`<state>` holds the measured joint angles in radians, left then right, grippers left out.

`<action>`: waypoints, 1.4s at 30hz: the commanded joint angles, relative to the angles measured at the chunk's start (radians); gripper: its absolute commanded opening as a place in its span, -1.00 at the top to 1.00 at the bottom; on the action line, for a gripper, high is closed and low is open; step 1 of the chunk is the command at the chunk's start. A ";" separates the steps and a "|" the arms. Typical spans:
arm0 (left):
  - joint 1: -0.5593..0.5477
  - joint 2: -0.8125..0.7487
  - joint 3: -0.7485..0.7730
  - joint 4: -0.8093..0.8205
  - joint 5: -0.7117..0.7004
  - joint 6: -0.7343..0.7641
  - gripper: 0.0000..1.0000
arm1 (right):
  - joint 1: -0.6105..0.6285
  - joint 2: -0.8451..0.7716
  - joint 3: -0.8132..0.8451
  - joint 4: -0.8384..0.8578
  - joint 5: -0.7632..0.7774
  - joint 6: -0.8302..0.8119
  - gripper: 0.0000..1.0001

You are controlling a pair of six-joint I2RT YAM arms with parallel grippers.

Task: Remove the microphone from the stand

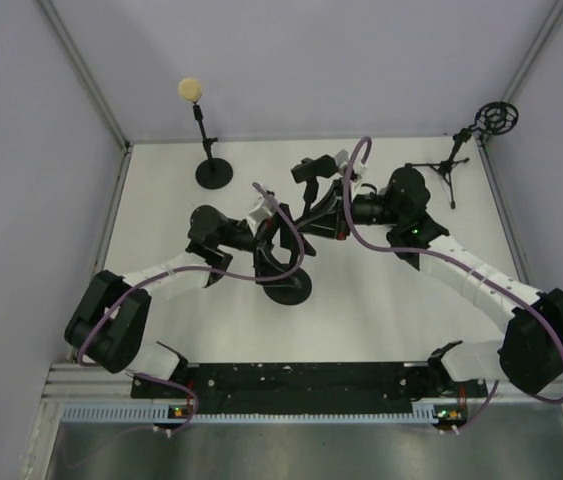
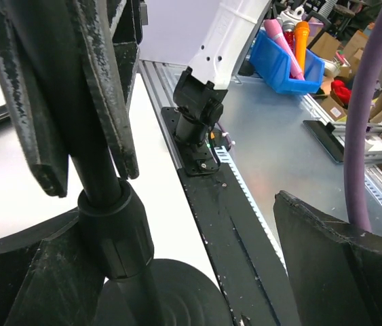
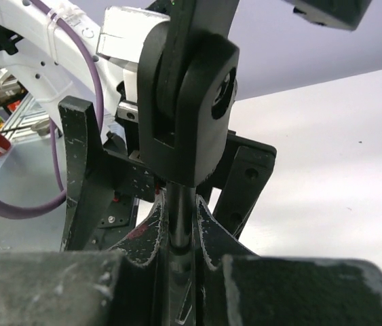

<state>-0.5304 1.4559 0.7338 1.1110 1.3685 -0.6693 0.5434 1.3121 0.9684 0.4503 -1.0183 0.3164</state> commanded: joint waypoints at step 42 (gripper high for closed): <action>0.290 -0.242 -0.093 0.196 -0.112 -0.032 -0.96 | -0.071 0.032 -0.215 0.205 0.592 -0.415 1.00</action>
<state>-0.2550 1.2671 0.6521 1.3037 1.2816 -0.7990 0.4427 1.3411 0.7719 0.4217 -0.4858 -0.0780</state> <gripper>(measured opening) 0.983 0.073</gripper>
